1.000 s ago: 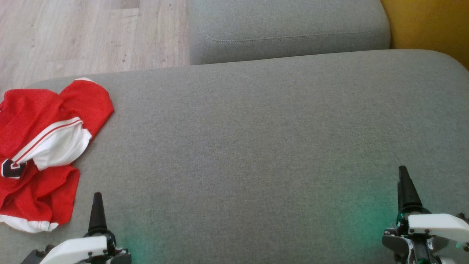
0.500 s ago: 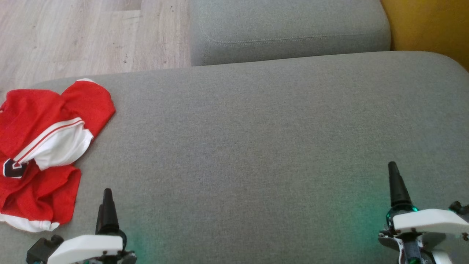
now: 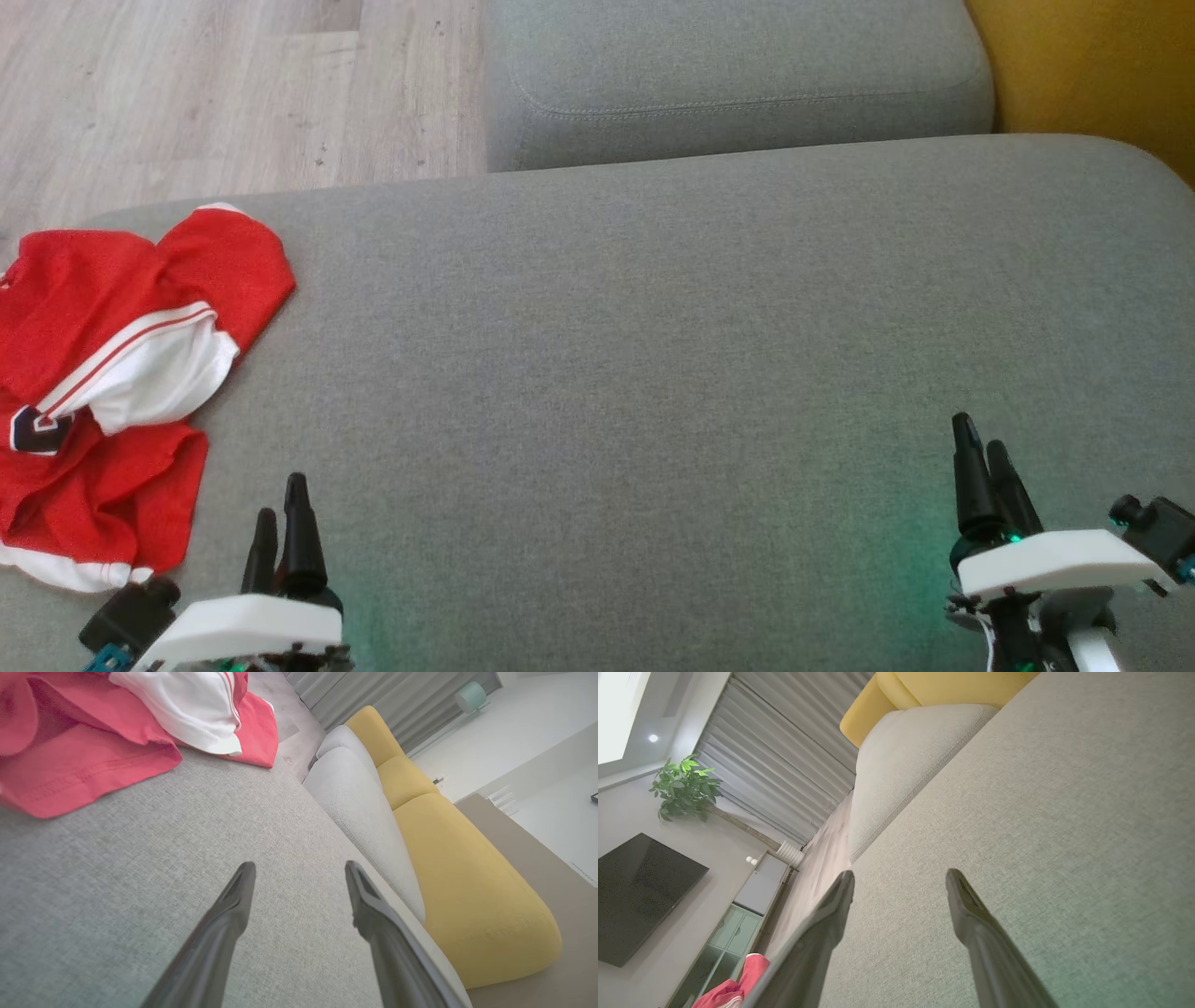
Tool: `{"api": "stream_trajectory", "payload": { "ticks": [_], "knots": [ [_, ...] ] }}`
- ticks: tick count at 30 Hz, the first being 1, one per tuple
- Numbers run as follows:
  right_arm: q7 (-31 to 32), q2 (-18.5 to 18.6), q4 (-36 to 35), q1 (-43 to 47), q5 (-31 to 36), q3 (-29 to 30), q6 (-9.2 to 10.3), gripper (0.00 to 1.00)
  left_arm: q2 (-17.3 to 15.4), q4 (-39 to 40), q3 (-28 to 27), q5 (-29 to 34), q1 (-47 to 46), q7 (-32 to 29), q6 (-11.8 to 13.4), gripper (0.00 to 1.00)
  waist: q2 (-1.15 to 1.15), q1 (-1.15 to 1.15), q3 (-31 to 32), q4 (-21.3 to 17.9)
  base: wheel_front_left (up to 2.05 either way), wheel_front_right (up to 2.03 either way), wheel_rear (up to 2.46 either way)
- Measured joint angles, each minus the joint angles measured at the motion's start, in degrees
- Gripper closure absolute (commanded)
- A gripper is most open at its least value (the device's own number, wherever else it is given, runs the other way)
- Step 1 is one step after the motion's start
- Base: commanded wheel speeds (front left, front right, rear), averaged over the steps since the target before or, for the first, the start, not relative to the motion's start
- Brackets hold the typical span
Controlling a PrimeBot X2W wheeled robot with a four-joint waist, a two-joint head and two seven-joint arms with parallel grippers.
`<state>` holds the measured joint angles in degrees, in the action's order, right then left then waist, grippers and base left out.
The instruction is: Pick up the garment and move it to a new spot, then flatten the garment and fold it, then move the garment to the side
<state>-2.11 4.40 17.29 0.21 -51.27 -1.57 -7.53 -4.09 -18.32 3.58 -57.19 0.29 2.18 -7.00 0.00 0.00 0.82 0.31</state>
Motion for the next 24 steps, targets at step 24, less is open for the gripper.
{"api": "stream_trajectory", "payload": {
  "ticks": [24],
  "knots": [
    [-4.02,0.96,1.01,-0.74,18.79,-3.37,0.0,0.0,-2.55,-1.04,2.61,19.23,-0.01,4.02,1.16,0.0,0.0,0.0,0.27,0.5,0.0,0.0,0.0]
  ]
}}
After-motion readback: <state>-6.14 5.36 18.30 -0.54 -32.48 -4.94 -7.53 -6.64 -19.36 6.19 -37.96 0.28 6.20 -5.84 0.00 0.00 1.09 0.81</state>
